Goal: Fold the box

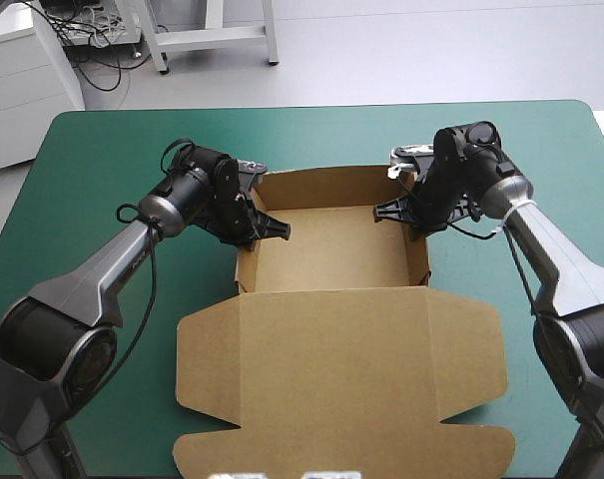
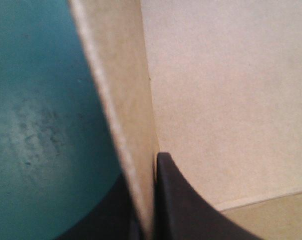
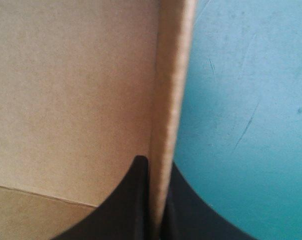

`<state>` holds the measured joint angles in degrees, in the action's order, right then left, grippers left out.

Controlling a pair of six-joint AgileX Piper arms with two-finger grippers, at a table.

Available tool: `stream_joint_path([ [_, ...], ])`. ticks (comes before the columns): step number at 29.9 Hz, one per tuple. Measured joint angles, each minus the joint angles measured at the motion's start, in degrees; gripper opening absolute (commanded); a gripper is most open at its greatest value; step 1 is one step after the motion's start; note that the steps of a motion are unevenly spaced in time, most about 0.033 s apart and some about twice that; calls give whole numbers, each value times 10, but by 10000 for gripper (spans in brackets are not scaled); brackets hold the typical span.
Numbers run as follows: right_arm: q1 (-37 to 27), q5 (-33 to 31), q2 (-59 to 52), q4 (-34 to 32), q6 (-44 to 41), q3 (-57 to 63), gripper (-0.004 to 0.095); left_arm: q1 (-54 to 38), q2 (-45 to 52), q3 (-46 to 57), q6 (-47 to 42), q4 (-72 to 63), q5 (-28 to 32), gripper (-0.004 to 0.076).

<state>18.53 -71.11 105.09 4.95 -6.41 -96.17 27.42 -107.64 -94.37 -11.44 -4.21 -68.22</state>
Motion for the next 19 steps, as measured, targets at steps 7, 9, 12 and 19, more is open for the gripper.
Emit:
stream_joint_path([
  [7, 0, 0, 13, 0, 25, 0, 68, -5, -18, -6, 3, -21, -5, -26],
  [9, 0, 0, 14, 1, 29, 0, 190, -6, -18, -6, 5, -23, -5, 13],
  [12, 0, 0, 14, 6, 38, 0, 468, -6, -19, -6, 16, -24, -4, 134],
  [19, 1, 1, 14, 35, 47, 0, 851, 2, -22, -5, 56, -61, -17, 518],
])
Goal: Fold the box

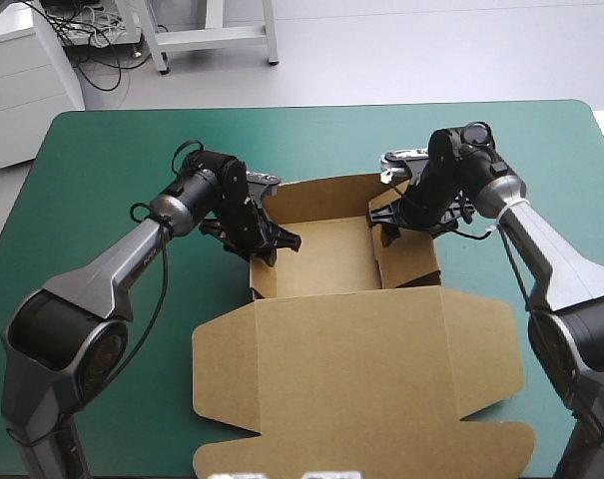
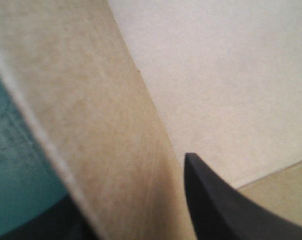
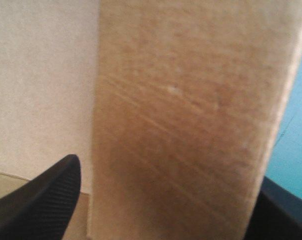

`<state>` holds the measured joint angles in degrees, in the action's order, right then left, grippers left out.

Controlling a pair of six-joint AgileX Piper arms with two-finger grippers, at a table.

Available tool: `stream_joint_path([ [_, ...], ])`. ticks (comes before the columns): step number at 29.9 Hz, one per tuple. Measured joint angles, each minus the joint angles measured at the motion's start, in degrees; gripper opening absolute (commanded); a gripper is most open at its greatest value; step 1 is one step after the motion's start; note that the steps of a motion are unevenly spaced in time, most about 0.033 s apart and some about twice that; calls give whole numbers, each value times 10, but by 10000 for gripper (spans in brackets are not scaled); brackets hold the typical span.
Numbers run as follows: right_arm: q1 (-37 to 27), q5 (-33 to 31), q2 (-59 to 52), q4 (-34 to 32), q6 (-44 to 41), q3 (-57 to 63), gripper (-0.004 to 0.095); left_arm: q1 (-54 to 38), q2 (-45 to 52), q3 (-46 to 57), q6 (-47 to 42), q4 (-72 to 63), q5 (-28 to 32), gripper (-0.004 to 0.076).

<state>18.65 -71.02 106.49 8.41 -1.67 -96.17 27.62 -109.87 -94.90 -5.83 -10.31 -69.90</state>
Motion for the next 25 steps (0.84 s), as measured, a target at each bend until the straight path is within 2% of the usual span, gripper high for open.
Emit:
stream_joint_path([
  [2, 0, 1, 0, 5, 0, 0, 843, 3, 0, 0, 3, -8, -1, 586],
  [4, 1, 3, 0, 8, 0, 0, 842, 4, 1, 0, 2, -9, -1, 611],
  [11, 1, 4, -1, 6, -6, 0, 833, 4, 21, 0, -8, 8, -1, 611],
  [19, 1, 4, -32, -35, -19, 0, 833, 4, 70, 0, -10, 56, -5, 610],
  [25, 1, 3, -66, -36, -20, 0, 832, 4, 130, 0, -10, 66, -9, 542],
])
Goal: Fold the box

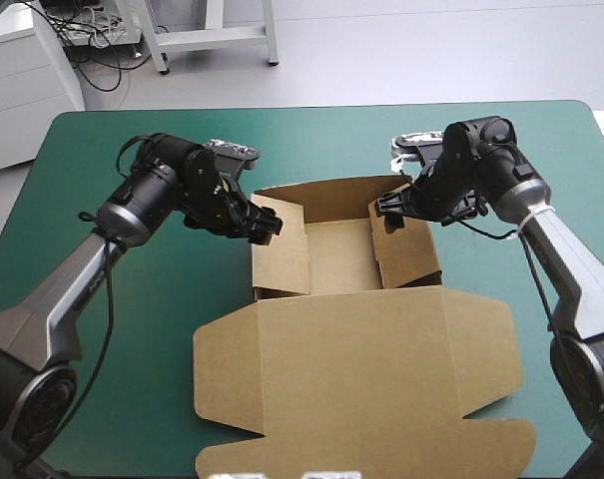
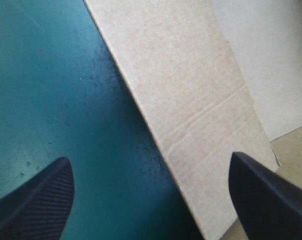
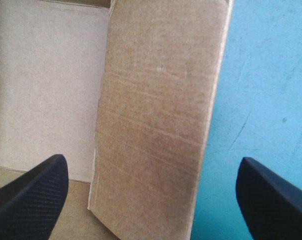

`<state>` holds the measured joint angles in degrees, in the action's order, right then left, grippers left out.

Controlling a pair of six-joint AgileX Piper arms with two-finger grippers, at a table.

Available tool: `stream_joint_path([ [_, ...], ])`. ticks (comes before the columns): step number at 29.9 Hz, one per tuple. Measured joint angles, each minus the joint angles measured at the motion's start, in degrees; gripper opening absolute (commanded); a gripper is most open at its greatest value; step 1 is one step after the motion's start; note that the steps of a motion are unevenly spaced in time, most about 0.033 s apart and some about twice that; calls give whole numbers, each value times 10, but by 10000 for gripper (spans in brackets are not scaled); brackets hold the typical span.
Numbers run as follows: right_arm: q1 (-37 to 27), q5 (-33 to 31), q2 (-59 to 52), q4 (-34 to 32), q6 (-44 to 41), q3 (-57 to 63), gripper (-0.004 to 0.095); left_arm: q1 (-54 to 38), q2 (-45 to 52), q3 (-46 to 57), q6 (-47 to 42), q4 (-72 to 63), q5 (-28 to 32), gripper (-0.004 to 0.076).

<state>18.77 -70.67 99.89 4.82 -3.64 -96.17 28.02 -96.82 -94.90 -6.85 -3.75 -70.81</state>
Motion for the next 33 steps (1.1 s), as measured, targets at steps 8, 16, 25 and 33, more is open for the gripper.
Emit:
stream_joint_path([
  [8, 0, -4, -57, 0, 2, 0, 833, 0, 138, 0, 12, 14, -7, 197],
  [16, 0, -5, -72, -2, 6, -1, 833, 0, 289, 12, 34, -12, -13, -32],
  [25, 0, -5, -55, -2, 19, -1, 833, 0, 412, 146, 35, -42, -14, -32],
  [33, -1, -4, 1, -4, 20, -1, 833, 0, 473, 310, 35, -42, -14, -32],
])
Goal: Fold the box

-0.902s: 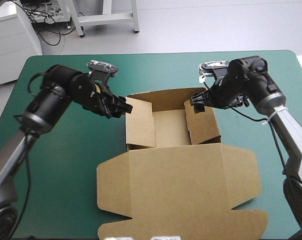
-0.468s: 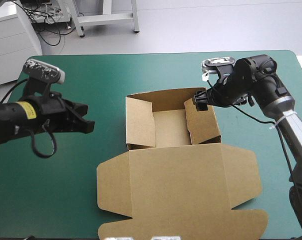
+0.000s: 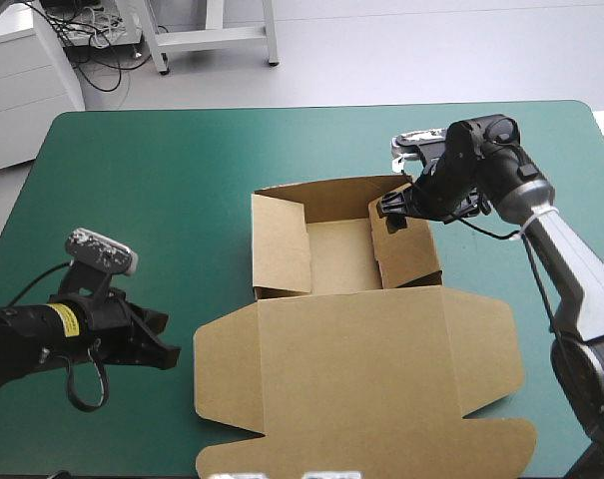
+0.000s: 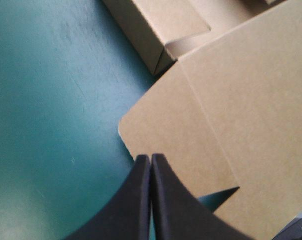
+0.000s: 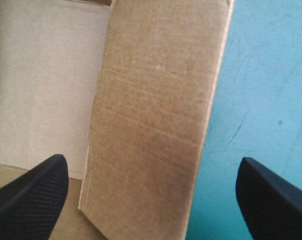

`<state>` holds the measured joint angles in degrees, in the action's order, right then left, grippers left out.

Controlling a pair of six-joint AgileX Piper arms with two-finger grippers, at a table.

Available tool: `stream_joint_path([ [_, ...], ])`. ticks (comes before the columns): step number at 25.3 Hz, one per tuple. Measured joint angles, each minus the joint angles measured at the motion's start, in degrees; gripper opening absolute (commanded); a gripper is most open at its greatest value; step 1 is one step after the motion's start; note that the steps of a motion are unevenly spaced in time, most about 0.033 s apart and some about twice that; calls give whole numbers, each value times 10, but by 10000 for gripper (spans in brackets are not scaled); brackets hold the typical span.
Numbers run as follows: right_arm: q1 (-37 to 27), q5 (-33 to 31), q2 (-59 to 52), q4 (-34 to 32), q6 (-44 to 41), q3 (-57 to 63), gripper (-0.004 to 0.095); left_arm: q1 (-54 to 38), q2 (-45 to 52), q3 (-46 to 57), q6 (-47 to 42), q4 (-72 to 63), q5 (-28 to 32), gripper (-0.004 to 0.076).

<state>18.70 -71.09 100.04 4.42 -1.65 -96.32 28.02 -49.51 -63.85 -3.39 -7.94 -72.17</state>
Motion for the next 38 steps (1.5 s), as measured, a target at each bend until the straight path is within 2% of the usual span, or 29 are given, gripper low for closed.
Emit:
stream_joint_path([
  [4, -1, 1, 40, 0, 0, 0, 822, 0, 18, 63, 0, -3, 0, -32],
  [7, -1, 3, 67, 4, 0, 0, 735, 0, 29, 96, 0, -16, 1, -32],
  [10, -1, 5, 88, 6, 0, 0, 541, 0, 41, 113, 0, -21, 1, -32],
  [15, -1, 9, 105, 6, -1, 0, 72, 0, 61, 117, 0, -22, 1, -32],
  [16, -2, 11, 106, 4, -1, 0, 4, 0, 65, 117, 0, -22, 1, -32],
  [24, -2, 29, 106, -4, -1, 0, -23, 0, 79, 117, 0, -22, 1, -32],
  [28, -4, 36, 106, -34, -3, -13, -23, 0, 80, 117, 0, -31, 1, -32],
  [35, -110, 60, 106, -65, -19, -80, -23, 0, 80, 117, 0, -31, 1, -32],
  [38, -187, 66, 106, -69, -20, -90, -23, 0, 80, 117, 0, -31, 1, -32],
])
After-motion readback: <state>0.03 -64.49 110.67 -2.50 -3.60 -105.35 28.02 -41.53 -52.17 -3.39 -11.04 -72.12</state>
